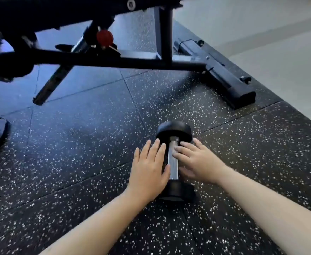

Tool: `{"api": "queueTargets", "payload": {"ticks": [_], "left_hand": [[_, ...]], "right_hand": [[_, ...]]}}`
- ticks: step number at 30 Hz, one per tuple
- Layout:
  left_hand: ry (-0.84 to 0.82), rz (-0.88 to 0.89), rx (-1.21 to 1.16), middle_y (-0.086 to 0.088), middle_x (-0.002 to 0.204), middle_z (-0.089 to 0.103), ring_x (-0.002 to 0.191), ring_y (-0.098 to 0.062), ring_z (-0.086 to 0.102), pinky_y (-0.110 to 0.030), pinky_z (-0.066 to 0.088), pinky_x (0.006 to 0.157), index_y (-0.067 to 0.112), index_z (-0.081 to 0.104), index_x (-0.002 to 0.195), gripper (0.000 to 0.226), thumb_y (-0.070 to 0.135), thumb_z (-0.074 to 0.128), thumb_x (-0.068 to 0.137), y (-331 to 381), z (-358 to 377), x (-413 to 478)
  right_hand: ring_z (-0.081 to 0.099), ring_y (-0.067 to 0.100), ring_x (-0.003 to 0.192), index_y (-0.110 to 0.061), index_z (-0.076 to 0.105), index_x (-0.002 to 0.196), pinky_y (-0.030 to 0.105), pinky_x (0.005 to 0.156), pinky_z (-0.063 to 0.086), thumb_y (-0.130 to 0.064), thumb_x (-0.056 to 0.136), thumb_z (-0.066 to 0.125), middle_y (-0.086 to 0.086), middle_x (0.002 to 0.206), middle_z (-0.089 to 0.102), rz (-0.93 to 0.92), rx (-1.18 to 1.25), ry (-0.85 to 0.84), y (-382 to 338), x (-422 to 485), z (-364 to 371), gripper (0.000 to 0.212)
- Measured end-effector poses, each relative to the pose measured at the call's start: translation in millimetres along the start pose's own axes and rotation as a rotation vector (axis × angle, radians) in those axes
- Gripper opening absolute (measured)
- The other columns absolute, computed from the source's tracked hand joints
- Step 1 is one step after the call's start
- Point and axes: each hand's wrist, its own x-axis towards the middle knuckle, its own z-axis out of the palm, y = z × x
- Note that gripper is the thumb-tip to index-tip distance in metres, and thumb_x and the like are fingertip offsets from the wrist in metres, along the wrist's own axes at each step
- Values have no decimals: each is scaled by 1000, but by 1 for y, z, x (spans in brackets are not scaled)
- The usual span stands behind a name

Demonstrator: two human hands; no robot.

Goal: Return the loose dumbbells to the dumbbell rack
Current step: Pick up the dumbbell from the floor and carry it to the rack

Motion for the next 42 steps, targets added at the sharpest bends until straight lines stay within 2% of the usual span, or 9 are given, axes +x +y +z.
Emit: {"api": "queueTargets", "payload": {"ticks": [4, 10, 19, 24, 27, 30, 33, 37, 42], "left_hand": [[1, 27, -26, -11, 131, 55, 120, -31, 52, -55, 41, 94, 9, 50, 126, 54, 41, 36, 84, -1, 13, -15], [-27, 33, -45, -10, 132, 54, 121, -30, 50, -55, 40, 94, 10, 49, 126, 54, 42, 35, 86, -3, 24, -27], [-89, -3, -70, -7, 137, 49, 127, -28, 45, -54, 33, 100, 11, 45, 130, 55, 45, 32, 88, -9, 34, -36], [-152, -26, -91, -6, 138, 48, 128, -27, 44, -54, 32, 100, 13, 41, 131, 61, 50, 11, 94, -13, 40, -45], [-167, -20, -106, -6, 139, 46, 129, -27, 42, -55, 33, 101, 13, 40, 133, 62, 52, 11, 94, -11, 40, -49], [-159, -20, -100, -6, 140, 46, 129, -27, 42, -54, 34, 100, 13, 40, 133, 62, 53, 12, 94, -8, 39, -51], [-165, -23, -98, -5, 139, 46, 129, -26, 42, -54, 35, 100, 14, 39, 132, 62, 53, 12, 93, -7, 37, -52], [-164, -39, -67, -5, 139, 47, 128, -26, 43, -54, 32, 100, 15, 39, 132, 61, 54, 11, 93, -8, 35, -51], [-163, -5, -33, -5, 137, 49, 127, -27, 45, -53, 33, 99, 14, 41, 131, 59, 54, 25, 90, -7, 35, -51]], "right_hand": [[66, 24, 100, -21, 66, 109, 50, 83, 50, -50, 57, 79, -1, 109, 69, -77, -13, -55, 12, -4, 17, 61], [62, 22, 107, -28, 58, 119, 47, 88, 49, -61, 75, 30, -2, 116, 66, -160, 31, -183, 18, 3, 34, 62], [62, 25, 107, -27, 66, 105, 47, 90, 47, -71, 72, 29, -2, 106, 68, -344, 39, -166, 24, 32, 52, 66], [60, 29, 99, -20, 62, 97, 47, 100, 25, -77, 70, 30, 1, 95, 64, -399, -29, -176, 24, 46, 60, 70], [61, 25, 92, -21, 62, 92, 50, 102, 31, -77, 70, 27, -3, 90, 64, -418, -42, -160, 24, 48, 60, 70], [62, 20, 81, -23, 63, 83, 46, 96, 42, -75, 72, 23, -7, 79, 62, -434, -49, -113, 21, 46, 60, 67], [59, 20, 70, -20, 60, 73, 42, 90, 40, -72, 74, 26, -6, 69, 59, -380, -38, -41, 17, 37, 68, 62], [56, 23, 60, -15, 57, 67, 33, 56, 46, -72, 74, 29, 0, 65, 58, -125, 31, -19, 3, 15, 80, 64], [56, 21, 52, -17, 56, 59, 26, 44, 41, -73, 71, 26, -1, 56, 56, 108, 18, -39, -16, -7, 74, 65]]}}
